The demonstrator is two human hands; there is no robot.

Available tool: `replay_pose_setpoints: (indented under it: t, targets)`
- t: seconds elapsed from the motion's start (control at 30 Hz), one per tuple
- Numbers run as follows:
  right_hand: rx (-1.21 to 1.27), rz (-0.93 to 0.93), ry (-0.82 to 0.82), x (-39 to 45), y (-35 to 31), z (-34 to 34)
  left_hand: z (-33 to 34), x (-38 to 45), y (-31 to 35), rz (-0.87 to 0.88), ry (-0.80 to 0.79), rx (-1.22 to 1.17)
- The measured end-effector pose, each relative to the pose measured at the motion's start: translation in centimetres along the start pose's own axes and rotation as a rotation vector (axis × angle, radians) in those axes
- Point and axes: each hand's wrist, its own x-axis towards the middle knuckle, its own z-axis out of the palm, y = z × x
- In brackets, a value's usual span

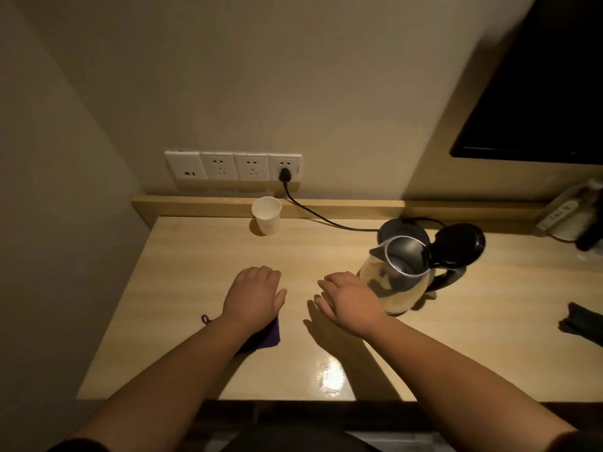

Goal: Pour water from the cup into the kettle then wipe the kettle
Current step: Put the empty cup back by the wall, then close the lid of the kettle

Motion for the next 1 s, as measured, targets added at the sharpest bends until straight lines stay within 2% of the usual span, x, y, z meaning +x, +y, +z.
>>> replay_pose_setpoints:
  t: [0.23, 0.4, 0.6, 0.73, 0.87, 1.0]
  targets:
    - [0.006, -0.038, 0.009, -7.5, 4.3, -0.7, -0.2, -1.4, 9.2, -0.007, -0.03, -0.054]
    - [0.055, 0.062, 0.042, -11.1, 7.8, -2.0, -1.5, -0.4, 13.1, 0.025, -0.027, -0.095]
    - [0.309, 0.409, 0.205, -14.7, 12.9, -4.0, -3.3, 3.5, 16.0, 0.043, 0.042, -0.148]
    - [0.535, 0.643, 0.447, -15.3, 14.9, -5.8, -3.4, 5.8, 17.2, 0.084, 0.093, -0.168]
    - [0.689, 0.702, 0.584, -13.0, 14.8, -7.7, -3.2, 7.4, 17.9, 0.105, 0.074, -0.154]
    - [0.893, 0.653, 0.544, -10.2, 13.9, -9.0, -2.4, 8.1, 17.6, 0.138, 0.008, -0.152]
